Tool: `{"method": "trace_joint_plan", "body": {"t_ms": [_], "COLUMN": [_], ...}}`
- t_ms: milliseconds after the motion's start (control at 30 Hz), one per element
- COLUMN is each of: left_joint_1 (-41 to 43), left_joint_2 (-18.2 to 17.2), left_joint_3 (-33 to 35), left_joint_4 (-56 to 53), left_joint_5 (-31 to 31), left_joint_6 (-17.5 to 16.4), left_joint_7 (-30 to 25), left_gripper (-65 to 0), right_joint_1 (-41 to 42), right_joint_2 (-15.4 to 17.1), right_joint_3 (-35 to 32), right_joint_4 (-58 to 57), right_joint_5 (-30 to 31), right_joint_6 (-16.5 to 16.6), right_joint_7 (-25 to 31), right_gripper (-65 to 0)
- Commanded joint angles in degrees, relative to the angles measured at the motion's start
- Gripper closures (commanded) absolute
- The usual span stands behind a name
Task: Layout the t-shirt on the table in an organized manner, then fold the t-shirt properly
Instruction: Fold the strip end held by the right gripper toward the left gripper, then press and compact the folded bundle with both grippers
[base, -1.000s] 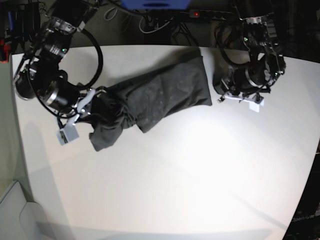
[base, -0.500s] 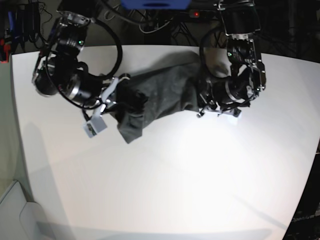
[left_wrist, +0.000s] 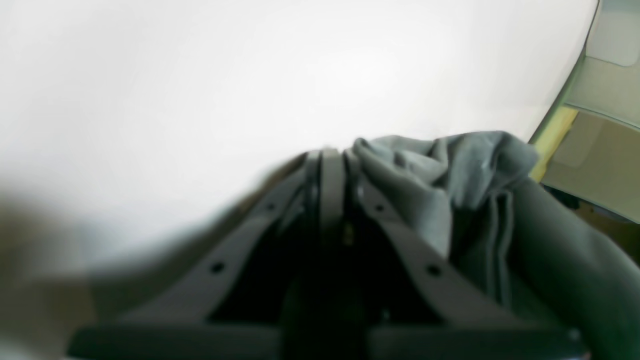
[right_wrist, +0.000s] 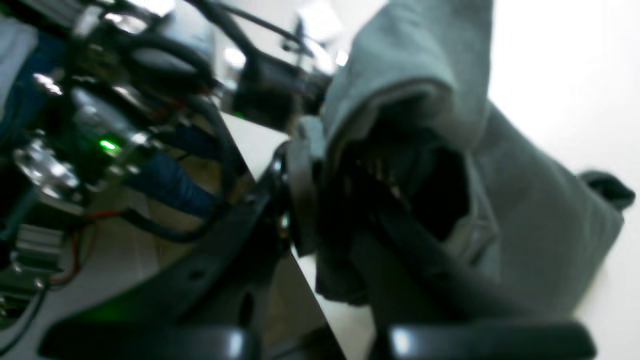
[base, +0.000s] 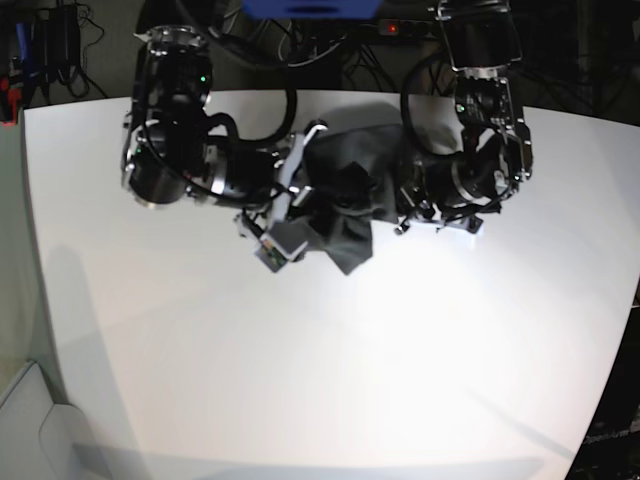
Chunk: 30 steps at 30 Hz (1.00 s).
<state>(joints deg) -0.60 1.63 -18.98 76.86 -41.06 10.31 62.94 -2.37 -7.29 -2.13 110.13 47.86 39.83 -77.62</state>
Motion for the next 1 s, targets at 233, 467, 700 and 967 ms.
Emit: {"method": "trace_joint_plan", "body": {"t_ms": [233, 467, 700, 967], "left_joint_1": [1.26, 1.26, 1.26, 1.17], "left_joint_2": [-1.23, -1.94, -2.38, -2.38], "left_joint_3": [-0.05, -0.05, -1.28, -8.23], "left_joint_4": [-0.33, -0.16, 0.9, 8.11], "left_joint_5": [4.88, 4.79, 4.79, 4.71], "left_joint_6": [2.57, 2.57, 2.57, 2.4], "left_joint_7": [0.67, 0.93, 1.11, 6.65], "left_gripper": [0.0, 0.0, 0.0, 0.0], "right_joint_1": [2.59, 3.47, 4.09, 4.17], "right_joint_2": [1.18, 3.38, 4.78, 4.61], "right_joint_3": [-0.64, -0.73, -0.64, -0.73], "right_joint_4": [-8.46, -9.69, -14.17, -15.66], "right_joint_5": [2.03, 2.03, 2.03, 1.95], "right_joint_6": [0.17, 0.17, 0.17, 0.17], "right_joint_7": [4.26, 6.46, 6.64, 6.64], "right_gripper": [0.0, -0.4, -3.7, -4.1]}}
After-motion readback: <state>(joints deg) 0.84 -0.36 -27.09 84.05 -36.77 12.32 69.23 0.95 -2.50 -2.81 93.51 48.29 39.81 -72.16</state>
